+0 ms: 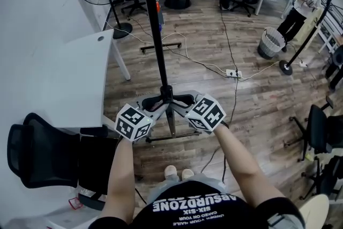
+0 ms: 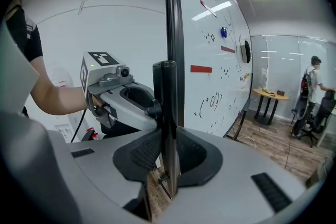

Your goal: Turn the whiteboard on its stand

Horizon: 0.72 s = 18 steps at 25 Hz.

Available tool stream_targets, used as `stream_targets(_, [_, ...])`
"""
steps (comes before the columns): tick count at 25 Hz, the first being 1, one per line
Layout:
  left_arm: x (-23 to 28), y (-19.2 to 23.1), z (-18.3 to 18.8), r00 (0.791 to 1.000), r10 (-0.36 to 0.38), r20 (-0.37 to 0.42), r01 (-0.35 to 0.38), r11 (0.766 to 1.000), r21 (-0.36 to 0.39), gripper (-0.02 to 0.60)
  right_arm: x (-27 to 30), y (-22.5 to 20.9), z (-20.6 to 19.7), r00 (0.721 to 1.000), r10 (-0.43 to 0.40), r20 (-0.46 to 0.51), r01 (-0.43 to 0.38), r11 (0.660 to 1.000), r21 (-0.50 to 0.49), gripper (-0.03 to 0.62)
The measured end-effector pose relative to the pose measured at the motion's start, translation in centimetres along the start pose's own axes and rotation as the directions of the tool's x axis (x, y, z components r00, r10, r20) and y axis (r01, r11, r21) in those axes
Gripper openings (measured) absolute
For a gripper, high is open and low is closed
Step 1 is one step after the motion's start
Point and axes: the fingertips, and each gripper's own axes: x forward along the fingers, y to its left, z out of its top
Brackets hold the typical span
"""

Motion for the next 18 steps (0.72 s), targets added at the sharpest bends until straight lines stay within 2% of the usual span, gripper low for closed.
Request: stream_targets(18, [-0.2,-4.2,-0.1,1.0,-0.005,0.003,0.005,1.0,-0.004,0.095,-3.3,2.1,-1.7,1.0,-0.008,0.025,0.008,1.0,0.028,0.08])
